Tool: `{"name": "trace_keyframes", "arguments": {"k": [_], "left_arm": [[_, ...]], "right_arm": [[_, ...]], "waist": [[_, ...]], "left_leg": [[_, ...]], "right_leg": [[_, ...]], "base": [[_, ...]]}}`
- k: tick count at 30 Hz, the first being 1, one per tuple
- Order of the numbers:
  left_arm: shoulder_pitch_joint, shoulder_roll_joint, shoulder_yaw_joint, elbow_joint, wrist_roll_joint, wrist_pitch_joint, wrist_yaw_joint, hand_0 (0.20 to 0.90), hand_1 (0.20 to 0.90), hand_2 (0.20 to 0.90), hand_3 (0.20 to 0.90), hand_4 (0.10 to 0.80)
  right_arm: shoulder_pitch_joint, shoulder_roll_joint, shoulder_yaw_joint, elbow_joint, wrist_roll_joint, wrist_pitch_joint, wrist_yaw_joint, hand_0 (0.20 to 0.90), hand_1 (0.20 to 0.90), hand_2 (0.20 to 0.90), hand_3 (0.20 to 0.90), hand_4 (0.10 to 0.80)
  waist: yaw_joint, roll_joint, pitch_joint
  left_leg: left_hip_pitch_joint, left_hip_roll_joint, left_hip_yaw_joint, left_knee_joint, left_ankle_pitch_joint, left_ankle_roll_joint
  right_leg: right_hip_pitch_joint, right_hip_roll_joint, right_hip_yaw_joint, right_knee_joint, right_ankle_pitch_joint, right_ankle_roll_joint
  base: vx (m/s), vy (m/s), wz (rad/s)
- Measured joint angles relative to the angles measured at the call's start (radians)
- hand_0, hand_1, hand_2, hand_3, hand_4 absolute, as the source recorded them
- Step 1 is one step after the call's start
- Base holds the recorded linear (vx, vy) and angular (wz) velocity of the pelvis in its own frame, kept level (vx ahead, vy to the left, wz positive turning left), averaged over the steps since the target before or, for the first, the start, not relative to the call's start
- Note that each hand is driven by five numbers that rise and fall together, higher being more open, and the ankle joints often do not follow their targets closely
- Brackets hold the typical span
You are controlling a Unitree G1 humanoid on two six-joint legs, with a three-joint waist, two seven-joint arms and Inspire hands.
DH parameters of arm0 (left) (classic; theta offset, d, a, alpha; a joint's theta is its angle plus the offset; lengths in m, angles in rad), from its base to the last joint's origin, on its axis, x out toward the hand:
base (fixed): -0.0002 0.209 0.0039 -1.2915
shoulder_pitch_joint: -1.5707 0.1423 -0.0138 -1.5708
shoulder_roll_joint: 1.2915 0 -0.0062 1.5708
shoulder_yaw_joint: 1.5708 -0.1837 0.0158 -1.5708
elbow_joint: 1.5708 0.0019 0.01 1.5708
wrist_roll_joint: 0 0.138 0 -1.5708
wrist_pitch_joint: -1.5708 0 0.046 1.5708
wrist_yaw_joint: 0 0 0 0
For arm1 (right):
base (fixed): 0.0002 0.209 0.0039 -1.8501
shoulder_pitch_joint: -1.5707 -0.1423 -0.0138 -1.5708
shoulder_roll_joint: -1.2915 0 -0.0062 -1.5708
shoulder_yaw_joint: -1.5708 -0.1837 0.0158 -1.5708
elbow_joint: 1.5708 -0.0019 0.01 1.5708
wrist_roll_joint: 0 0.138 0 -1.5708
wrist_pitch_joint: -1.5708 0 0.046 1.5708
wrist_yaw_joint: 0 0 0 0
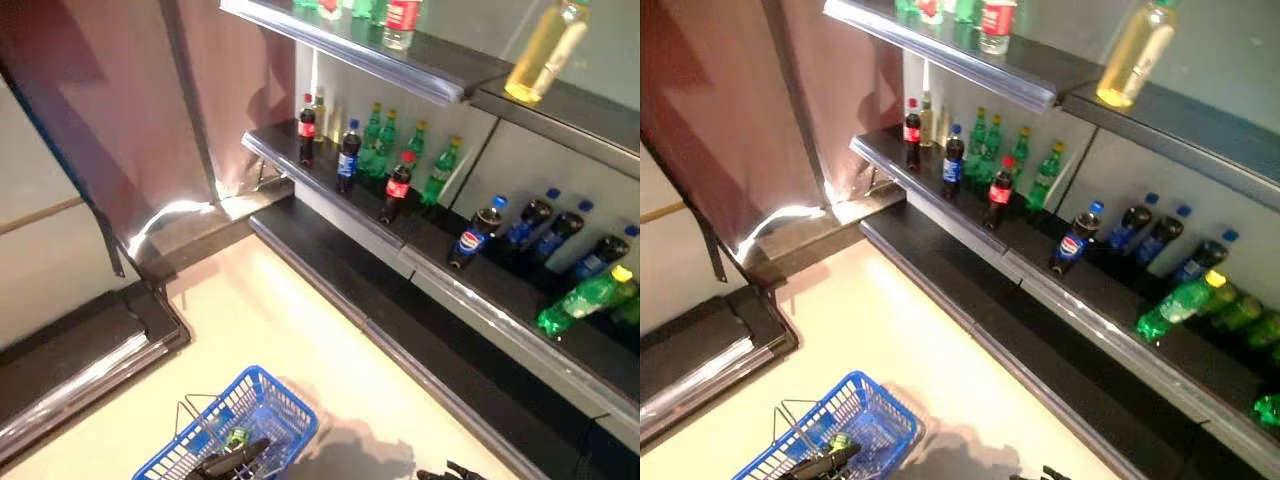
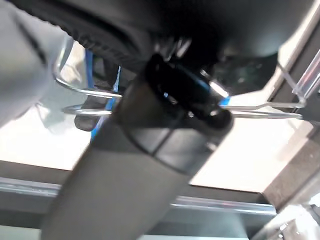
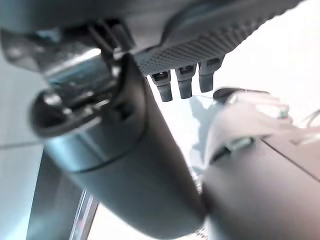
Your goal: Pick up the drink and place into the basket.
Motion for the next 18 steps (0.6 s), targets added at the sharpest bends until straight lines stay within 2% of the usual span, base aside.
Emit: {"name": "trace_keyframes", "arguments": {"k": [1, 2, 3, 5, 6, 8, 9, 10, 11, 12, 13, 14, 15, 18], "left_arm": [[-0.004, -0.011, -0.006, 0.000, -0.005, -0.001, 0.015, 0.300, 0.300, 0.300, 0.200, 0.100], [-0.009, -0.013, -0.005, 0.001, -0.006, -0.001, 0.025, 0.300, 0.300, 0.300, 0.200, 0.100], [-0.014, -0.019, -0.007, 0.001, -0.006, 0.000, 0.026, 0.300, 0.300, 0.300, 0.200, 0.100], [-0.014, -0.033, -0.018, -0.001, -0.005, 0.001, 0.025, 0.300, 0.300, 0.300, 0.200, 0.100], [-0.013, -0.032, -0.021, 0.000, -0.003, 0.003, 0.025, 0.300, 0.300, 0.300, 0.200, 0.100], [-0.010, -0.036, -0.029, 0.003, 0.006, 0.005, 0.020, 0.300, 0.300, 0.300, 0.200, 0.100], [-0.009, -0.051, -0.038, 0.002, 0.010, 0.003, 0.021, 0.300, 0.300, 0.300, 0.200, 0.100], [-0.015, -0.063, -0.042, 0.001, 0.011, 0.002, 0.017, 0.300, 0.300, 0.300, 0.200, 0.100], [-0.025, -0.071, -0.044, -0.001, 0.011, 0.001, 0.010, 0.300, 0.300, 0.300, 0.200, 0.100], [-0.031, -0.078, -0.047, -0.001, 0.013, 0.002, 0.009, 0.300, 0.300, 0.300, 0.200, 0.100], [-0.031, -0.080, -0.050, -0.005, 0.014, 0.001, 0.006, 0.300, 0.300, 0.300, 0.200, 0.100], [-0.032, -0.079, -0.052, -0.005, 0.016, 0.001, 0.005, 0.300, 0.300, 0.300, 0.200, 0.100], [-0.031, -0.080, -0.052, -0.005, 0.016, 0.001, 0.005, 0.300, 0.300, 0.300, 0.200, 0.100], [-0.038, -0.085, -0.044, -0.003, 0.016, 0.000, 0.002, 0.300, 0.300, 0.300, 0.200, 0.100]], "right_arm": [[-0.007, 0.000, 0.000, 0.000, -0.001, 0.000, 0.002, 0.900, 0.900, 0.900, 0.900, 0.800], [-0.015, 0.001, -0.001, 0.002, 0.001, 0.000, 0.005, 0.900, 0.900, 0.900, 0.900, 0.800], [-0.020, 0.000, -0.009, 0.002, 0.007, -0.001, 0.005, 0.900, 0.900, 0.900, 0.900, 0.800], [-0.028, -0.002, -0.008, 0.004, 0.011, -0.005, 0.005, 0.900, 0.900, 0.900, 0.900, 0.800], [-0.032, 0.001, -0.008, 0.010, 0.021, -0.006, 0.005, 0.900, 0.900, 0.900, 0.900, 0.800], [-0.029, 0.010, -0.012, 0.011, 0.031, -0.012, 0.005, 0.900, 0.900, 0.900, 0.900, 0.800], [-0.026, 0.009, -0.027, 0.013, 0.030, -0.012, 0.003, 0.900, 0.900, 0.900, 0.900, 0.800], [-0.024, 0.007, -0.046, 0.014, 0.030, -0.013, 0.003, 0.900, 0.900, 0.900, 0.900, 0.800], [-0.026, 0.000, -0.049, 0.013, 0.029, -0.013, 0.002, 0.900, 0.900, 0.900, 0.900, 0.800], [-0.026, -0.013, -0.049, 0.013, 0.027, -0.012, 0.002, 0.900, 0.900, 0.900, 0.900, 0.800], [-0.026, -0.016, -0.048, 0.012, 0.026, -0.010, 0.001, 0.900, 0.900, 0.900, 0.900, 0.800], [-0.026, -0.017, -0.045, 0.015, 0.027, -0.007, 0.001, 0.900, 0.900, 0.900, 0.900, 0.800], [-0.025, -0.016, -0.044, 0.017, 0.027, -0.006, 0.001, 0.900, 0.900, 0.900, 0.900, 0.800], [-0.028, -0.017, -0.044, 0.020, 0.028, -0.011, 0.001, 0.900, 0.900, 0.900, 0.900, 0.800]], "waist": [[-0.013, 0.005, 0.010], [-0.024, 0.016, 0.019], [-0.032, 0.023, 0.029], [-0.042, 0.012, 0.041], [-0.045, 0.010, 0.043], [-0.051, -0.003, 0.043], [-0.052, -0.005, 0.047], [-0.069, 0.019, 0.048], [-0.073, 0.031, 0.060], [-0.080, 0.046, 0.070], [-0.088, 0.051, 0.073], [-0.094, 0.054, 0.074], [-0.097, 0.054, 0.077], [-0.113, 0.066, 0.080]], "left_leg": [[0.003, -0.003, -0.023, 0.000, -0.010, 0.015], [0.007, -0.004, -0.051, 0.000, -0.011, 0.016], [0.016, -0.008, -0.066, 0.000, -0.015, 0.016], [0.043, -0.036, -0.090, 0.000, -0.033, 0.012], [0.056, -0.042, -0.106, -0.003, -0.045, 0.008], [0.076, -0.054, -0.141, -0.007, -0.064, -0.012], [0.098, -0.047, -0.169, -0.006, -0.083, -0.030], [0.095, -0.027, -0.188, 0.014, -0.098, -0.040], [0.086, -0.022, -0.182, 0.053, -0.113, -0.041], [0.092, -0.024, -0.177, 0.063, -0.122, -0.051], [0.097, -0.021, -0.160, 0.072, -0.130, -0.054], [0.104, -0.015, -0.150, 0.086, -0.135, -0.054], [0.108, -0.011, -0.156, 0.101, -0.137, -0.057], [0.114, 0.005, -0.157, 0.117, -0.145, -0.072]], "right_leg": [[-0.034, 0.044, 0.008, -0.031, 0.007, -0.017], [-0.055, 0.074, 0.030, -0.068, 0.017, -0.029], [-0.077, 0.087, 0.036, -0.097, 0.036, -0.035], [-0.105, 0.085, 0.066, -0.164, 0.092, -0.027], [-0.116, 0.085, 0.107, -0.184, 0.100, -0.030], [-0.113, 0.085, 0.110, -0.232, 0.101, -0.015], [-0.101, 0.088, 0.131, -0.226, 0.142, -0.034], [-0.082, 0.108, 0.132, -0.217, 0.135, -0.034], [-0.076, 0.114, 0.134, -0.197, 0.135, -0.037], [-0.062, 0.121, 0.133, -0.174, 0.137, -0.069], [-0.054, 0.126, 0.130, -0.149, 0.125, -0.127], [-0.049, 0.127, 0.130, -0.123, 0.105, -0.159], [-0.046, 0.126, 0.129, -0.094, 0.088, -0.167], [-0.052, 0.124, 0.125, -0.021, 0.023, -0.155]], "base": [[0.328, 0.063, 0.98], [0.185, 0.022, 0.70], [0.313, 0.014, 0.64], [0.402, 0.007, 0.49], [0.384, 0.001, 0.59], [0.413, 0.000, 0.63], [0.502, -0.004, 0.82], [0.524, -0.025, 0.97], [0.453, -0.073, 0.98], [0.430, -0.111, 0.80], [0.399, -0.128, 0.65], [0.357, -0.123, 0.48], [0.358, -0.159, 0.28], [0.331, -0.236, 0.21]]}}
